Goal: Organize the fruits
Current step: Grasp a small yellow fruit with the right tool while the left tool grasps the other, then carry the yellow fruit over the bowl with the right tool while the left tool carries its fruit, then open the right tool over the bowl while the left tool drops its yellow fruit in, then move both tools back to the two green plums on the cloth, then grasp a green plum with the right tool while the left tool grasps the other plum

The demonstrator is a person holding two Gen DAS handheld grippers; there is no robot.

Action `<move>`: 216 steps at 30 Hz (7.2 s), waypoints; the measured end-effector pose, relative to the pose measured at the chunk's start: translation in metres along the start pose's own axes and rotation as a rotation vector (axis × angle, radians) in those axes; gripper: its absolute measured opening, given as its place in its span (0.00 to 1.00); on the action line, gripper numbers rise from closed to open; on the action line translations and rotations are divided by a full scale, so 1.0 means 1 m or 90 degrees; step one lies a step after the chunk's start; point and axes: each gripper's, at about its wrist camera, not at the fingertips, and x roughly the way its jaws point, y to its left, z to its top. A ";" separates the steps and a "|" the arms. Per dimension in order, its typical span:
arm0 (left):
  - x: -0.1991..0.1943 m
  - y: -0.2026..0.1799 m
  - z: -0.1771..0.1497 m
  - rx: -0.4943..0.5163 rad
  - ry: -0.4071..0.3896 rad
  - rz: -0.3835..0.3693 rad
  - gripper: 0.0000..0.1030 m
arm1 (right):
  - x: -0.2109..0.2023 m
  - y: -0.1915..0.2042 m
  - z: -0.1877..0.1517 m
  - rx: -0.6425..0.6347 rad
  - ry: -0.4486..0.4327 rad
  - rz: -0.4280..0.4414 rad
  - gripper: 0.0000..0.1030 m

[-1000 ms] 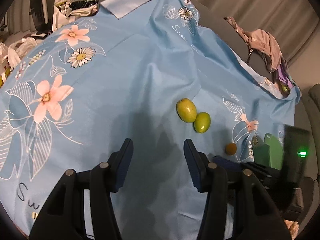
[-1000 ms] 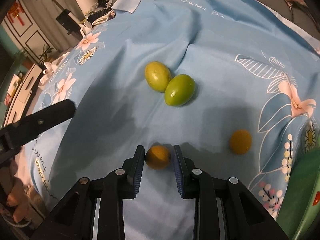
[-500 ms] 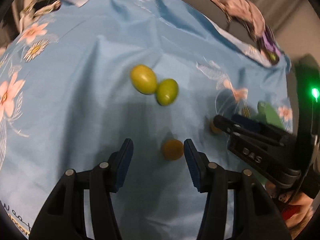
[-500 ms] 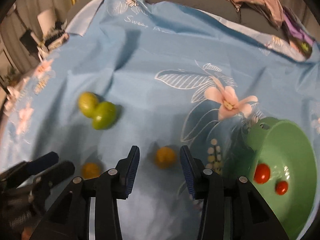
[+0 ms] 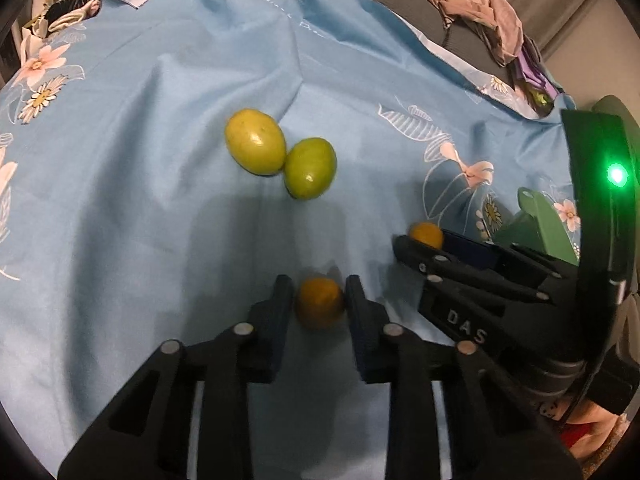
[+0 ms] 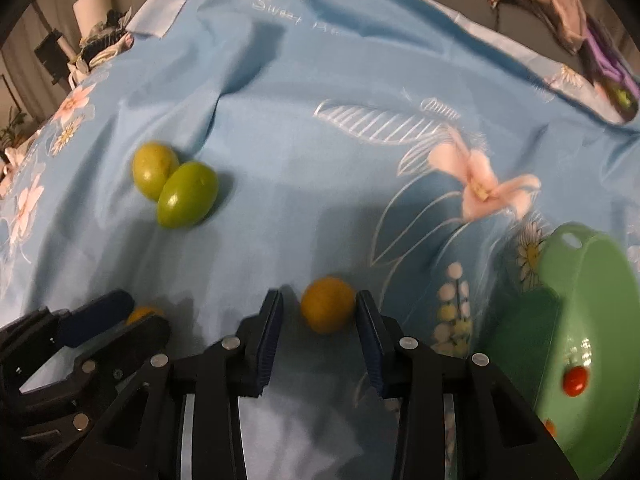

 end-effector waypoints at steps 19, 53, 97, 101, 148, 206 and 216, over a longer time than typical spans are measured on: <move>-0.042 -0.011 -0.006 0.010 -0.075 0.030 0.25 | -0.042 -0.012 -0.014 0.066 -0.091 0.096 0.27; -0.088 -0.104 -0.019 0.121 -0.176 -0.018 0.25 | -0.141 -0.071 -0.066 0.196 -0.283 0.097 0.27; 0.025 -0.225 -0.020 0.242 -0.022 -0.067 0.25 | -0.106 -0.199 -0.105 0.357 -0.174 0.009 0.27; 0.030 -0.226 -0.021 0.240 -0.016 -0.066 0.25 | -0.100 -0.199 -0.104 0.356 -0.153 -0.008 0.27; -0.078 -0.035 -0.025 0.066 -0.151 0.079 0.88 | -0.122 -0.143 -0.083 0.254 -0.221 -0.058 0.47; -0.033 0.042 0.053 -0.148 -0.063 0.016 0.56 | -0.025 0.022 -0.038 0.053 -0.046 0.153 0.33; 0.014 0.024 0.088 -0.133 -0.024 0.071 0.55 | -0.021 0.007 -0.038 0.080 -0.042 0.182 0.33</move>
